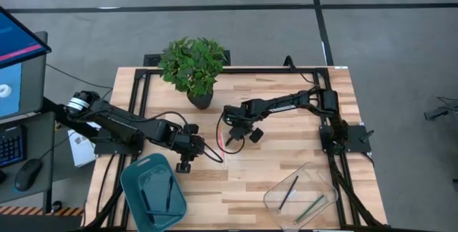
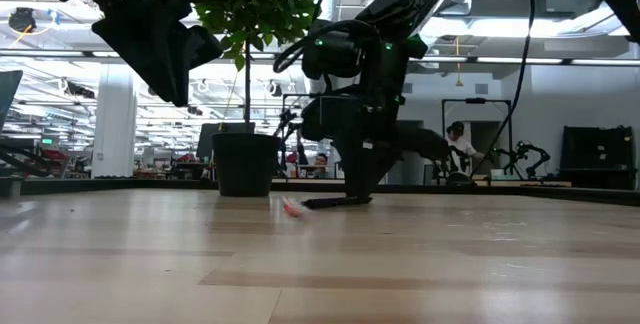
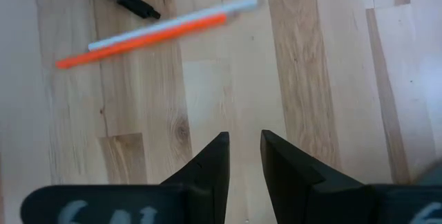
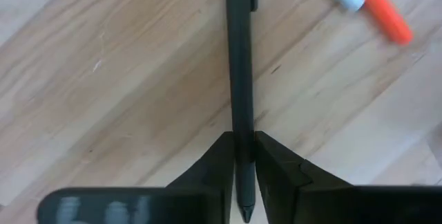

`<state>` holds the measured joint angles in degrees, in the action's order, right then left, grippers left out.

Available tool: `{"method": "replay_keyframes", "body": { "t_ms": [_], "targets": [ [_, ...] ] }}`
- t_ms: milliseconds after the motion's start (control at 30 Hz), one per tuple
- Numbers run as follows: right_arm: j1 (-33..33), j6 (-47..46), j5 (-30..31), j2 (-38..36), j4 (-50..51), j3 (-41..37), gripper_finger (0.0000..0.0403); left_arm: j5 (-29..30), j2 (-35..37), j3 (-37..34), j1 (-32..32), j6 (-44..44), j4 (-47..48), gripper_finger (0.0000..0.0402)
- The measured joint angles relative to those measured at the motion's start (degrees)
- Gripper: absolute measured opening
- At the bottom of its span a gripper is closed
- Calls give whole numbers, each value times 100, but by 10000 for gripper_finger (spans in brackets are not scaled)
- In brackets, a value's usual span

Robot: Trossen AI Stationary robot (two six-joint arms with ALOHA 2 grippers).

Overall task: Sort pens & pencils
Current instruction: Put the black pen into the blue bin

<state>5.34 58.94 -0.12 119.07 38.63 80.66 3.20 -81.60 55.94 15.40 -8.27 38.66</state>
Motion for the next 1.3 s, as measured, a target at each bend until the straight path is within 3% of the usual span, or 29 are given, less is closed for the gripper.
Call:
{"method": "replay_keyframes", "body": {
  "t_ms": [800,1300],
  "targets": [
    [-43,-662,-139,17,-36,-11,61,23,0,0,0,-11,2,75],
    [-65,-1193,-1126,43,203,406,61,212,0,0,0,-153,48,75]
  ]
}}
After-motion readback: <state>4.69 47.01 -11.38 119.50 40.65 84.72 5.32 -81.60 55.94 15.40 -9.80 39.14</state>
